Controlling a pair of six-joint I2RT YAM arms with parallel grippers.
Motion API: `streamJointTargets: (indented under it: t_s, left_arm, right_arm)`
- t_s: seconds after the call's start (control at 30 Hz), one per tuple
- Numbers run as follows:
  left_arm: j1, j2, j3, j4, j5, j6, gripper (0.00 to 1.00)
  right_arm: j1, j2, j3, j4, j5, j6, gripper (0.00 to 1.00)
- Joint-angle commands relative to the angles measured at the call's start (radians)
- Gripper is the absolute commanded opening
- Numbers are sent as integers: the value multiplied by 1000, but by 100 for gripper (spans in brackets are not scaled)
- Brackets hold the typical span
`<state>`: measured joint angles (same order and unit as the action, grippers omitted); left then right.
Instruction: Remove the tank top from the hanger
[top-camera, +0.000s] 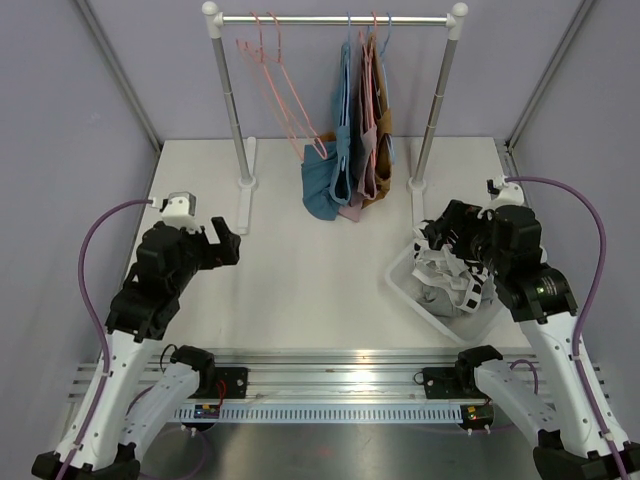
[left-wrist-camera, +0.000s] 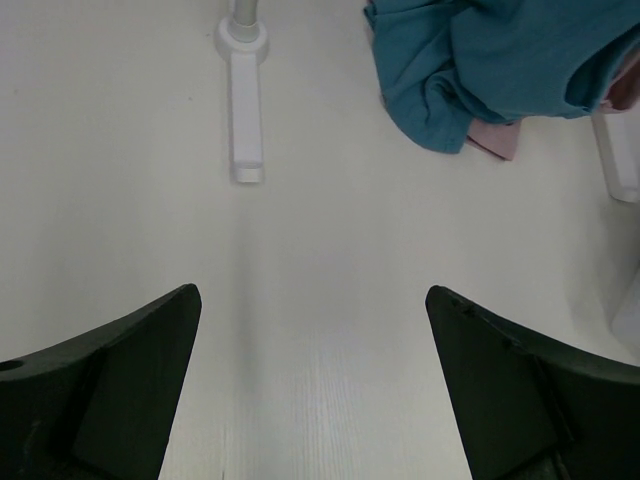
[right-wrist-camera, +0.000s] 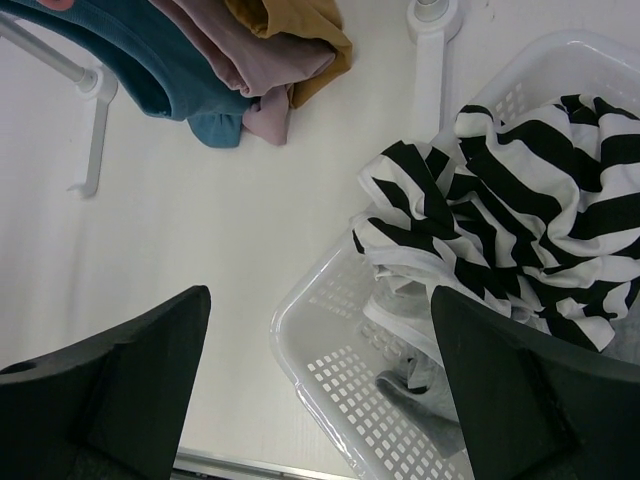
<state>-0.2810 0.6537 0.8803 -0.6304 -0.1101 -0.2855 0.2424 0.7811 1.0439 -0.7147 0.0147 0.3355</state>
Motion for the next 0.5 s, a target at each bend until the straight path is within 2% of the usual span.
streamJointTargets:
  t_s: [0.0,0.17,0.27,0.33,0.47]
  left_arm:
    - [5,-28,17,93,167,-18,99]
    - [-1,9,107,121,268,-86,99]
    - [-38,107,184,118,270,-101,99]
    - [-104,173,297,80,241,-100,99]
    - [-251,325,488,41,71,-77,99]
  right_arm:
    - [6,4,-10,70,-4,53,99]
    - [6,21,-11,67,-65,76,99]
    - [6,-23,-47,107,-117,86,99]
    - [6,-60,-73,129,-156,97,99]
    - [6,-85,-74,141,-263,125,99]
